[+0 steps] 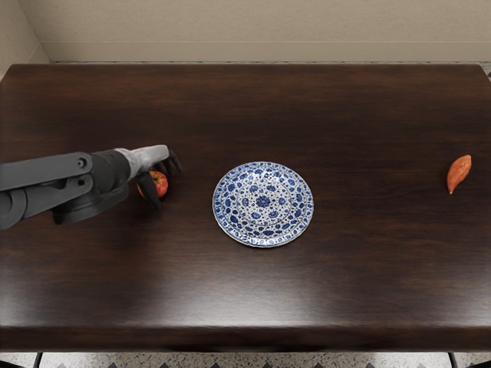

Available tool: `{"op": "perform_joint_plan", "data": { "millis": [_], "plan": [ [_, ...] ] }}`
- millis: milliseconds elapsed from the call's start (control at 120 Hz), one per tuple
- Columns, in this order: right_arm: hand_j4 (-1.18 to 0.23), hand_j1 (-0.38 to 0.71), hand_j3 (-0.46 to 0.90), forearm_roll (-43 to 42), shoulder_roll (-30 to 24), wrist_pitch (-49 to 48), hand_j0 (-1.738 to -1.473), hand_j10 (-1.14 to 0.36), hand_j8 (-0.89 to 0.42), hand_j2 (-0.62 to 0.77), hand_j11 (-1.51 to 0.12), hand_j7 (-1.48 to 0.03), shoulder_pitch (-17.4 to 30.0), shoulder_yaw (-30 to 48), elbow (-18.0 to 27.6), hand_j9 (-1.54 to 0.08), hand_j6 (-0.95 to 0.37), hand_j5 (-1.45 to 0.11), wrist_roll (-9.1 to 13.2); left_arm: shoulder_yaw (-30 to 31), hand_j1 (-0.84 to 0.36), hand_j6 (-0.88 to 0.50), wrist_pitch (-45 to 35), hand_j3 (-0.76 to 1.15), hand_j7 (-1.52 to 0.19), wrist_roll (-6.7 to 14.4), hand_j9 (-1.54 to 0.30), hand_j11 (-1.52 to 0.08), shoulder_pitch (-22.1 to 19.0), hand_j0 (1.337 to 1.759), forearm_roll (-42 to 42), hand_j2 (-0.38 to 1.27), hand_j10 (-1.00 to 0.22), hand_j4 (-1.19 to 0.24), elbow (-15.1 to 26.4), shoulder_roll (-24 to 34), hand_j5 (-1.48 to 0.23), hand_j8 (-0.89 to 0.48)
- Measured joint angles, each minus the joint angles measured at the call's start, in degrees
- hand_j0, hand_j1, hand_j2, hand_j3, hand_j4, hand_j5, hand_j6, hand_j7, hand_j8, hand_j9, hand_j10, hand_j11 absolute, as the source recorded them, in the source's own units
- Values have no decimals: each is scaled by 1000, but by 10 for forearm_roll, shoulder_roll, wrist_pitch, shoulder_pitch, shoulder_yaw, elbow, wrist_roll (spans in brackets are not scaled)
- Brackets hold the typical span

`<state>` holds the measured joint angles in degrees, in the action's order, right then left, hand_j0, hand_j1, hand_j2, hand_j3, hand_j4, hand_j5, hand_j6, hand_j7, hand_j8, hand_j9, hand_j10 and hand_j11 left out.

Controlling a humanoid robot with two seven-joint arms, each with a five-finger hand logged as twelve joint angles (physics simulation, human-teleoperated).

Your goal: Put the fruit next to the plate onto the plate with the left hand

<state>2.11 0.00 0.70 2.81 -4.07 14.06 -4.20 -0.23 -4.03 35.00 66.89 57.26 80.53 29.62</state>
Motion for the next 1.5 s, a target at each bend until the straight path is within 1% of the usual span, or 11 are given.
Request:
{"op": "perform_joint_plan", "data": {
  "millis": [242,333,583,667,783,908,1033,1242,1275,1425,1500],
  "plan": [
    [-11,-335,0,0,0,0,-1658,-11,-11,-2,-15,-15,0,0,0,-15,-11,-15,0,3,-250,-513,-23,0,-664,0,-664,-665,-1,1658,9,116,-514,-512,1,-1,-664,-506],
    [-11,-335,0,0,0,0,-1658,-11,-11,-2,-15,-15,0,0,0,-15,-11,-15,0,8,-237,-549,-24,0,-685,0,-708,-719,-2,1653,12,44,-474,-549,1,-2,-685,-505],
    [-11,-335,0,0,0,0,-1658,-12,-12,-3,-15,-15,0,0,0,-15,-11,-15,0,14,-233,-602,-23,0,-723,-1,-775,-809,-2,1647,15,-8,-439,-607,0,-1,-720,-443],
    [-11,-335,0,0,0,0,-1658,-12,-12,-3,-15,-15,0,0,0,-15,-11,-15,0,19,-248,-639,-23,0,-708,0,-766,-820,-2,1647,18,77,-445,-642,0,-2,-699,-461],
    [-11,-335,0,0,0,0,-1658,-12,-12,-3,-15,-15,0,0,0,-15,-11,-15,0,25,-241,-646,-23,0,-718,0,-778,-826,-1,1647,16,27,-446,-646,0,-1,-714,-425],
    [-11,-335,0,0,0,0,-1658,-12,-11,-3,-15,-15,0,0,0,-15,-11,-15,0,23,-270,-634,-22,0,-770,0,-813,-865,-1,1646,7,54,-408,-657,0,1,-769,-379],
    [-11,-335,0,0,0,0,-1658,-11,-11,-2,-15,-15,0,0,0,-15,-11,-15,0,-9,-259,-619,-21,0,-836,0,-856,-885,-1,1647,-28,59,-410,-661,-4,7,-839,-374],
    [-11,-335,0,0,0,0,-1658,-11,-11,-2,-15,-15,0,0,-1,-15,-11,-15,0,-107,-220,-646,-17,0,-887,1,-895,-897,-1,1648,-141,45,-441,-663,-9,28,-893,-407],
    [-11,-335,0,0,0,0,-1658,-11,-11,-2,-15,-15,0,0,-1,-15,-11,-15,0,-121,-223,-658,-11,0,-892,1,-899,-897,-1,1649,-154,80,-451,-662,-9,28,-898,-418],
    [-11,-335,0,0,0,0,-1658,-11,-11,-2,-15,-15,0,0,0,-15,-11,-15,0,-166,-237,-665,11,0,-900,1,-897,-891,9,1651,-200,194,-483,-662,-9,16,-905,-469],
    [-11,-335,0,0,0,0,-1658,-11,-11,-2,-15,-15,0,0,-1,-15,-11,-15,0,-179,-211,-660,20,0,-907,1,-897,-890,10,1652,-213,151,-498,-657,-8,-5,-912,-482]
  ]
}}
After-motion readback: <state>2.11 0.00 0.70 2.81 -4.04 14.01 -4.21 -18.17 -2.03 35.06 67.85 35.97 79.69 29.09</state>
